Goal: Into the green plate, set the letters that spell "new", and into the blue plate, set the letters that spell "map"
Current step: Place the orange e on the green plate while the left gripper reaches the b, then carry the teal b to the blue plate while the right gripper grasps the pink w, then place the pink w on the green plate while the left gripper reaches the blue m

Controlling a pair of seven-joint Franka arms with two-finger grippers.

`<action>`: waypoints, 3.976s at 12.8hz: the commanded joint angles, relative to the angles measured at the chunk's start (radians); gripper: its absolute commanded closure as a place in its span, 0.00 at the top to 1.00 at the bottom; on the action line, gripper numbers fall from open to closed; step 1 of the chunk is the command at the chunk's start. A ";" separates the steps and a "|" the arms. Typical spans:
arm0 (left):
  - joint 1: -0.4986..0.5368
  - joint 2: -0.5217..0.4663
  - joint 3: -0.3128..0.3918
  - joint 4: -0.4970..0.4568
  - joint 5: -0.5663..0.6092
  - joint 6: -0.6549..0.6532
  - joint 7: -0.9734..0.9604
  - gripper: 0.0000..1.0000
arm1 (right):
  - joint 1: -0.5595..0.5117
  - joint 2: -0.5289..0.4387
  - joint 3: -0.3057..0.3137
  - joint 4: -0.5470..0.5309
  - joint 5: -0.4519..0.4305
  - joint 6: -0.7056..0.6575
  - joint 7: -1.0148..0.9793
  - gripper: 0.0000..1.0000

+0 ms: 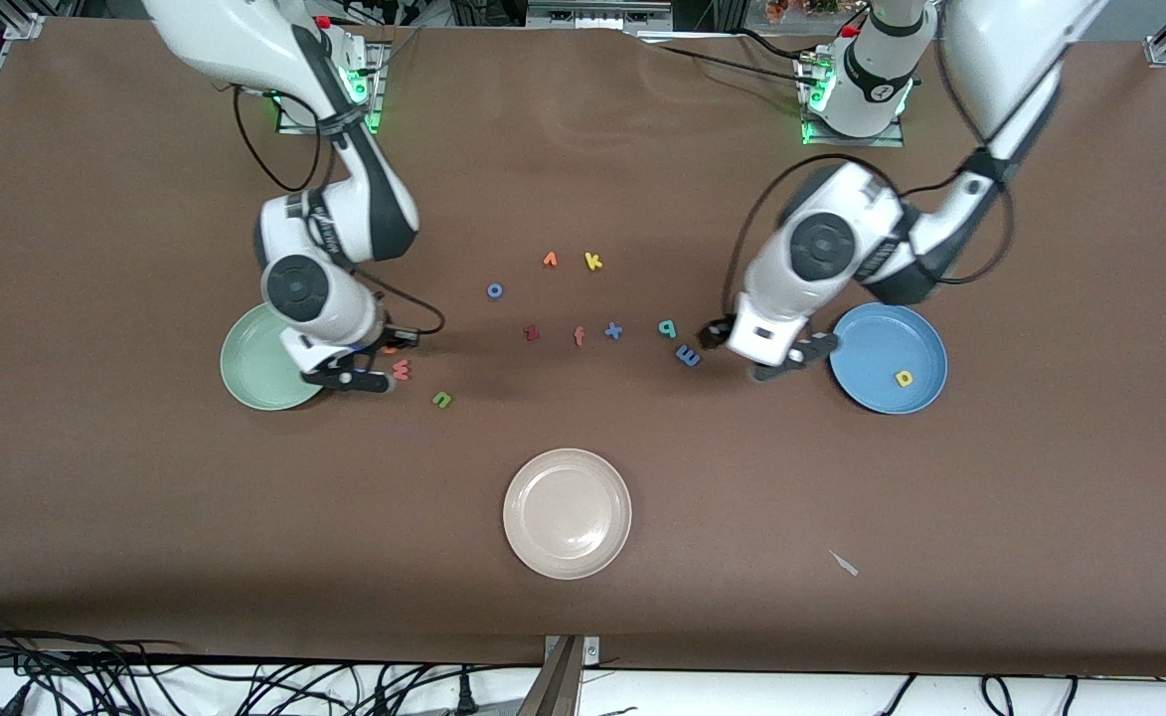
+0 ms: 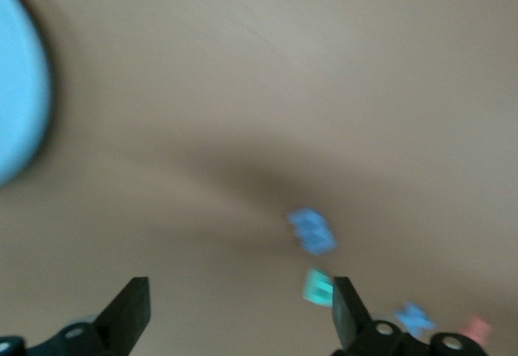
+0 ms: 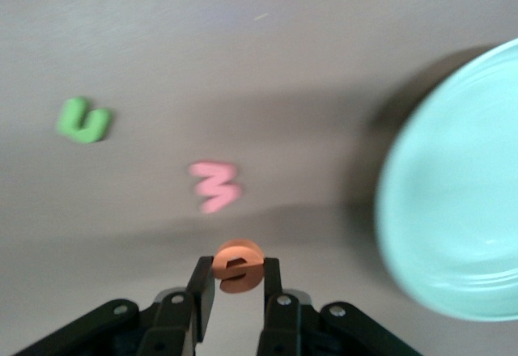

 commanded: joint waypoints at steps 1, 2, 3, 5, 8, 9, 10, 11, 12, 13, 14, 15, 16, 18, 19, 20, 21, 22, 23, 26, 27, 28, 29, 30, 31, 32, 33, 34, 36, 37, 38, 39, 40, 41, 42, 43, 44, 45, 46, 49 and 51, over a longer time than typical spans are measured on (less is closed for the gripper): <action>-0.109 0.126 0.037 0.084 0.029 0.028 -0.090 0.93 | 0.002 -0.030 -0.046 -0.017 0.016 -0.025 -0.085 0.17; -0.167 0.165 0.069 0.119 0.049 0.028 -0.113 0.92 | 0.002 -0.027 -0.069 -0.018 0.016 -0.025 -0.129 0.17; -0.227 0.192 0.115 0.144 0.058 0.028 -0.133 0.92 | 0.000 -0.021 -0.100 -0.018 0.016 -0.023 -0.175 0.17; -0.304 0.198 0.197 0.144 0.059 0.040 -0.139 0.91 | -0.015 -0.010 -0.134 -0.018 0.016 -0.017 -0.261 0.18; -0.304 0.224 0.209 0.140 0.061 0.066 -0.131 0.83 | -0.064 0.016 -0.134 -0.017 0.016 0.001 -0.319 0.27; -0.304 0.224 0.209 0.132 0.061 0.063 -0.128 0.82 | -0.073 0.027 -0.134 -0.015 0.016 0.004 -0.324 0.52; -0.302 0.224 0.209 0.127 0.061 0.061 -0.127 0.78 | -0.074 0.027 -0.134 -0.012 0.018 0.003 -0.323 0.94; -0.304 0.224 0.209 0.115 0.061 0.060 -0.127 0.73 | -0.074 0.025 -0.133 -0.008 0.016 0.000 -0.321 0.99; -0.302 0.221 0.209 0.092 0.061 0.060 -0.125 0.70 | -0.071 0.021 -0.128 -0.002 0.018 -0.005 -0.314 1.00; -0.298 0.218 0.209 0.078 0.061 0.061 -0.125 0.68 | -0.066 0.021 -0.125 0.015 0.018 -0.011 -0.310 1.00; -0.296 0.219 0.208 0.078 0.061 0.064 -0.125 0.68 | -0.060 0.021 -0.123 0.026 0.018 -0.014 -0.313 1.00; -0.296 0.218 0.206 0.078 0.061 0.066 -0.127 0.67 | -0.057 0.024 -0.104 0.043 0.019 -0.017 -0.315 1.00; -0.298 0.218 0.206 0.077 0.061 0.066 -0.127 0.66 | -0.057 0.025 -0.078 0.050 0.025 -0.022 -0.314 1.00; -0.296 0.218 0.206 0.077 0.061 0.066 -0.127 0.56 | -0.055 0.031 -0.060 0.055 0.079 -0.017 -0.307 1.00; -0.296 0.218 0.206 0.077 0.061 0.064 -0.127 0.45 | -0.055 0.050 -0.041 0.082 0.087 -0.019 -0.306 1.00; -0.295 0.219 0.206 0.077 0.061 0.066 -0.127 0.36 | -0.054 0.061 -0.030 0.095 0.087 -0.019 -0.306 1.00; -0.295 0.219 0.206 0.077 0.061 0.064 -0.125 0.27 | -0.052 0.064 -0.015 0.097 0.088 -0.010 -0.303 1.00; -0.293 0.218 0.206 0.078 0.061 0.064 -0.125 0.19 | -0.054 0.073 -0.005 0.098 0.099 -0.006 -0.298 1.00; -0.292 0.218 0.206 0.078 0.061 0.063 -0.124 0.12 | -0.052 0.088 -0.004 0.113 0.123 -0.006 -0.295 1.00; -0.286 0.198 0.205 0.087 0.061 0.052 -0.120 0.01 | -0.038 0.124 -0.002 0.143 0.173 0.004 -0.291 1.00; -0.284 0.169 0.205 0.092 0.059 0.043 -0.122 0.01 | -0.031 0.137 -0.002 0.141 0.185 0.024 -0.274 1.00; -0.266 0.122 0.200 0.095 0.055 -0.003 -0.114 0.01 | -0.012 0.150 -0.002 0.140 0.185 0.050 -0.251 0.99; -0.237 0.082 0.182 0.097 0.040 -0.053 -0.078 0.01 | 0.000 0.154 -0.002 0.138 0.185 0.067 -0.231 0.99; -0.195 0.037 0.159 0.097 0.014 -0.102 -0.035 0.01 | 0.012 0.165 -0.002 0.138 0.185 0.082 -0.216 0.99; -0.145 0.000 0.136 0.097 -0.011 -0.147 0.009 0.01 | 0.021 0.171 -0.002 0.130 0.185 0.102 -0.215 0.99; -0.085 -0.038 0.108 0.098 -0.029 -0.207 0.071 0.01 | 0.023 0.176 -0.002 0.126 0.185 0.110 -0.215 0.98; -0.016 -0.070 0.087 0.097 -0.045 -0.271 0.152 0.01 | 0.023 0.179 -0.002 0.123 0.183 0.112 -0.218 0.94; 0.051 -0.090 0.073 0.097 -0.051 -0.341 0.248 0.01 | 0.022 0.183 -0.004 0.124 0.183 0.112 -0.228 0.90; 0.174 -0.112 0.073 0.095 -0.051 -0.434 0.464 0.01 | 0.018 0.199 -0.005 0.123 0.180 0.112 -0.229 0.85; 0.231 -0.112 0.074 0.094 -0.045 -0.442 0.552 0.01 | 0.022 0.199 -0.005 0.123 0.179 0.112 -0.228 0.82; 0.282 -0.101 0.076 0.087 -0.037 -0.440 0.626 0.01 | 0.023 0.200 -0.005 0.123 0.177 0.112 -0.226 0.80; 0.311 -0.077 0.085 0.081 -0.033 -0.434 0.681 0.02 | 0.022 0.203 -0.005 0.123 0.171 0.112 -0.228 0.77; 0.337 -0.022 0.088 0.078 0.013 -0.417 0.714 0.02 | 0.020 0.203 -0.005 0.117 0.171 0.112 -0.229 0.73; 0.359 0.029 0.088 0.078 0.077 -0.395 0.716 0.04 | 0.020 0.203 -0.007 0.115 0.170 0.110 -0.232 0.68; 0.375 0.069 0.088 0.078 0.108 -0.367 0.717 0.05 | 0.018 0.203 -0.007 0.115 0.168 0.110 -0.235 0.64; 0.400 0.098 0.090 0.075 0.122 -0.338 0.719 0.07 | 0.018 0.202 -0.007 0.113 0.168 0.110 -0.235 0.57; 0.412 0.118 0.090 0.071 0.136 -0.315 0.719 0.07 | 0.018 0.202 -0.007 0.113 0.168 0.110 -0.235 0.50; 0.412 0.126 0.090 0.069 0.139 -0.311 0.719 0.14 | 0.018 0.202 -0.008 0.112 0.167 0.110 -0.235 0.44; 0.412 0.135 0.090 0.067 0.139 -0.311 0.717 0.20 | 0.018 0.202 -0.008 0.112 0.168 0.110 -0.235 0.36; 0.402 0.121 0.080 0.061 0.136 -0.327 0.697 1.00 | 0.015 0.202 -0.008 0.113 0.168 0.109 -0.235 0.17; 0.400 0.085 0.007 0.078 0.122 -0.362 0.590 1.00 | 0.015 0.191 -0.010 0.129 0.173 0.098 -0.232 0.07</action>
